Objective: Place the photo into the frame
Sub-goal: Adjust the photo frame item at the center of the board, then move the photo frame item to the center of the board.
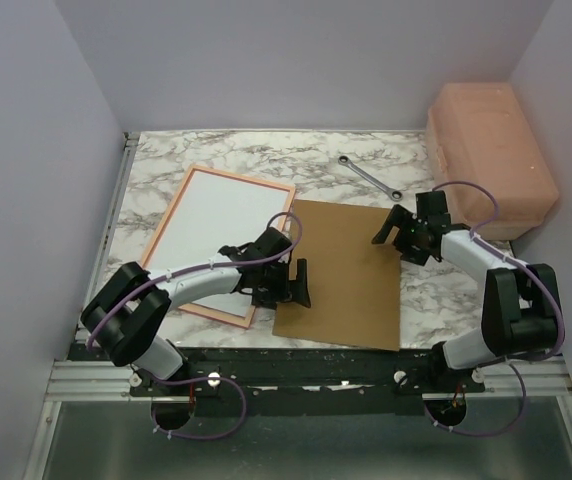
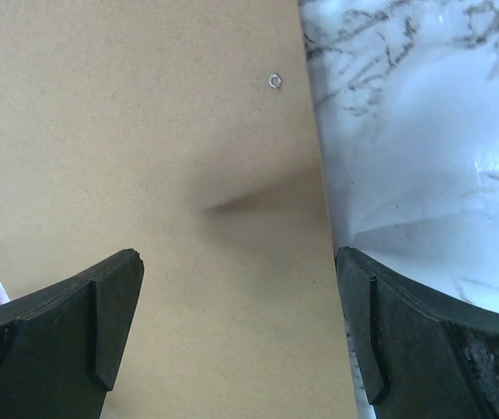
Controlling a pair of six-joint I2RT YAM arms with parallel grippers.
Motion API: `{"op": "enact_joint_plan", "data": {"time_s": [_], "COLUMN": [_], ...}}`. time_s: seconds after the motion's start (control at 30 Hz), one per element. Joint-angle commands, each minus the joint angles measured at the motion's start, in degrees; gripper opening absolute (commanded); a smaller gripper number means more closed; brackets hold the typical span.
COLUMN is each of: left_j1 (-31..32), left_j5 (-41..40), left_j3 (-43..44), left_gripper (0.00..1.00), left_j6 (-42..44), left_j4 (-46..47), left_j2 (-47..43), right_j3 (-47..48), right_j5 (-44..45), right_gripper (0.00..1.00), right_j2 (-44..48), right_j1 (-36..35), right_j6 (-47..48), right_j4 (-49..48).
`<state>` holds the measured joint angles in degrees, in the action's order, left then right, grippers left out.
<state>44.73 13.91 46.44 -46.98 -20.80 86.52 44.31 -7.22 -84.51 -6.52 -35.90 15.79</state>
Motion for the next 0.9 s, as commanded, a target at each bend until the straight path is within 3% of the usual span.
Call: {"op": "enact_joint_plan", "data": {"time_s": [0.0, 0.3, 0.47, 0.87], "left_j1": [2.8, 1.1, -2.5, -6.9], "left_j5": [9.6, -2.2, -2.7, -4.8], "left_j3": [-0.4, 1.8, 3.4, 12.8], "left_gripper": [0.96, 0.98, 0.98, 0.99], "left_j6": [-3.9, -1.3, 0.4, 5.6], "left_j4": [10.9, 0.9, 0.5, -4.1], "left_j2": [0.9, 1.0, 2.9, 10.1], "right_j3": [2.7, 0.7, -1.2, -8.3], "right_j5": [-7.4, 2.7, 5.9, 1.5], "right_gripper": [1.00, 1.00, 1.00, 1.00], "right_j2": [-0.4, 5.2, 4.6, 4.9], "right_j1": [-1.5, -1.6, -1.6, -1.5], "right_j6": [2.3, 3.8, 0.7, -3.6], "right_j4": [5.4, 12.1, 14.7, 11.4]}}
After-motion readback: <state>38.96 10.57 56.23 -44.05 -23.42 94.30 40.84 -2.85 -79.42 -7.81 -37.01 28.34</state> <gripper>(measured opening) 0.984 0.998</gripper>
